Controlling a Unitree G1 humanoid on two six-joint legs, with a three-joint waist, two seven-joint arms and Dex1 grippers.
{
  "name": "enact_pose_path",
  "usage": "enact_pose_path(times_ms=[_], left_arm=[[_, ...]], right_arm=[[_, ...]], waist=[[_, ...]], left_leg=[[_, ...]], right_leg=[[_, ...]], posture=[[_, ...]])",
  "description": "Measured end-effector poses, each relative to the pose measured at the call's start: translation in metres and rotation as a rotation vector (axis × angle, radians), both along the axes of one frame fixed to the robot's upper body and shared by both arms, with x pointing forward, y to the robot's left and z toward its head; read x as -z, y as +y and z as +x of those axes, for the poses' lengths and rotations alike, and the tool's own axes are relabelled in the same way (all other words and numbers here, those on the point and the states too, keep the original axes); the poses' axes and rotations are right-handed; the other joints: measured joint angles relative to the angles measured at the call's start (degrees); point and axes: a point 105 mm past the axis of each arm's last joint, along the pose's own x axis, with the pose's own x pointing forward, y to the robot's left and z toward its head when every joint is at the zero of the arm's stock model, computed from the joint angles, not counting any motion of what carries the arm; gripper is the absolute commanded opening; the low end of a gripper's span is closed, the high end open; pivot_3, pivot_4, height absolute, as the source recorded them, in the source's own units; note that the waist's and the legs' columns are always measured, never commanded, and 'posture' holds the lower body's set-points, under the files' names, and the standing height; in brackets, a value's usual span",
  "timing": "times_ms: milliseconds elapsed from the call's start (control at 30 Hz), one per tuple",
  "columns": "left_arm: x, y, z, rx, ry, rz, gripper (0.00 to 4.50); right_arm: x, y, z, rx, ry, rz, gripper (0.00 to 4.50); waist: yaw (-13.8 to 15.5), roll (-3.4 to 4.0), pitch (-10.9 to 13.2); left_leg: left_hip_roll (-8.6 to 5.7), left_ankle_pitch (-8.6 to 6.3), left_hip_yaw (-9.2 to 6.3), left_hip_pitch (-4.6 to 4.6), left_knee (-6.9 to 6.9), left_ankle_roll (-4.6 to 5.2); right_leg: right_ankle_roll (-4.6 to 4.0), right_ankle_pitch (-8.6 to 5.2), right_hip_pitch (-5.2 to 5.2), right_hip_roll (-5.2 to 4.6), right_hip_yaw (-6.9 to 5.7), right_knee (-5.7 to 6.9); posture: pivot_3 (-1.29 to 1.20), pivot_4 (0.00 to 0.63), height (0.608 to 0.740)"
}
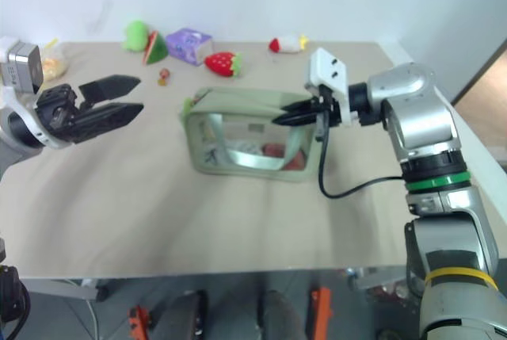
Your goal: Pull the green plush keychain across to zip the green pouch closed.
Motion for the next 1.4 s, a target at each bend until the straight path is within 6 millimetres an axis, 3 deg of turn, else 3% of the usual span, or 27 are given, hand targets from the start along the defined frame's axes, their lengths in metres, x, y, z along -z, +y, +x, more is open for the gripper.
enact_pose_path(times_ms=[33,133,200,267,300,400,600,767,833,967,1033,1167,1400], left_arm=[[0.0,0.0,0.0,0.0,0.001,-0.001,4.5],[0.001,0.001,0.001,-0.002,0.005,-0.003,4.5],[0.001,0.001,0.001,-0.002,0.005,-0.003,4.5],[0.001,0.001,0.001,-0.002,0.005,-0.004,4.5],[0.001,0.001,0.001,-0.002,0.006,-0.004,4.5],[0.003,0.005,0.005,-0.015,0.025,-0.014,4.5],[0.008,0.008,0.008,-0.031,0.043,-0.008,4.5],[0.025,0.014,0.011,-0.07,0.087,0.063,4.5],[0.029,0.013,0.012,-0.07,0.099,0.074,4.5],[0.027,0.009,0.01,-0.046,0.09,0.071,4.5],[0.021,0.001,0.009,-0.016,0.069,0.064,4.5],[0.005,-0.014,0.006,0.053,0.016,0.055,4.5],[-0.001,-0.033,0.006,0.142,-0.008,0.063,4.5]], right_arm=[[0.001,0.001,-0.001,-0.004,0.002,-0.002,0.05],[0.004,0.002,-0.004,-0.019,0.016,-0.006,0.91],[0.006,0.003,-0.006,-0.029,0.029,-0.006,1.63],[0.007,0.003,-0.01,-0.053,0.045,-0.008,2.73],[0.007,0.003,-0.011,-0.057,0.046,-0.01,2.78],[0.005,0.002,-0.011,-0.055,0.041,-0.004,3.86],[-0.026,-0.01,-0.016,-0.045,0.016,0.148,3.86],[-0.046,-0.039,-0.027,0.024,-0.016,0.186,3.86],[-0.039,-0.05,-0.03,0.06,-0.002,0.175,3.86],[0.003,-0.076,-0.036,0.179,0.117,0.135,3.86],[0.012,-0.081,-0.039,0.213,0.136,0.133,3.86],[0.009,-0.082,-0.042,0.242,0.103,0.143,3.86],[0.013,-0.081,-0.037,0.274,0.102,0.164,3.86]], waist=[[0.0,0.0,0.0],[0.0,0.0,0.0],[0.0,0.0,0.0],[0.0,0.0,0.0],[0.0,0.0,0.0],[0.0,0.0,0.0],[0.0,0.0,0.0],[0.1,-0.01,0.0],[0.1,-0.04,0.0],[0.1,-0.03,0.0],[0.1,-0.01,0.0],[-0.1,-0.02,0.0],[0.0,-0.02,0.0]], left_leg=[[0.0,0.0,0.0,0.0,0.0,0.0],[0.01,0.0,0.0,0.0,0.0,0.0],[0.01,0.0,0.0,0.01,0.01,0.0],[0.01,0.0,0.0,0.02,0.03,0.0],[0.02,0.0,0.0,0.03,0.03,0.0],[0.02,0.0,0.0,0.04,0.04,0.0],[0.01,0.0,0.0,0.02,0.03,0.0],[0.02,0.0,-0.01,0.04,-0.01,0.0],[0.02,0.0,-0.01,0.04,-0.01,0.0],[0.01,0.0,0.05,0.03,0.08,0.0],[0.01,0.01,0.07,0.04,0.13,0.01],[0.02,0.02,0.09,0.12,0.19,0.04],[0.01,0.05,0.1,0.08,0.26,0.08]], right_leg=[[0.0,0.0,0.0,0.0,0.0,0.0],[0.0,0.0,0.0,0.01,0.0,0.0],[0.0,0.0,0.01,0.01,0.0,0.01],[-0.01,0.01,0.01,0.01,0.0,0.02],[-0.01,0.01,0.01,0.02,0.0,0.02],[-0.02,0.01,0.01,0.02,0.0,0.06],[-0.02,0.0,0.01,0.01,0.0,0.06],[-0.07,-0.05,0.01,0.01,0.0,0.05],[-0.22,-0.14,0.02,0.02,0.0,0.06],[-0.21,-0.12,0.03,-0.01,0.06,0.06],[-0.19,-0.07,0.02,0.0,0.09,0.08],[-0.25,-0.01,0.07,0.04,0.12,0.09],[-0.21,0.06,0.07,0.05,0.17,0.09]], posture=[[0.0,0.15,0.74],[0.0,0.15,0.74],[0.0,0.15,0.74],[0.0,0.15,0.74],[0.0,0.15,0.74],[0.0,0.15,0.74],[0.0,0.15,0.74],[0.0,0.15,0.74],[0.0,0.15,0.74],[0.0,0.15,0.74],[0.0,0.15,0.74],[0.0,0.15,0.74],[0.0,0.15,0.74]])
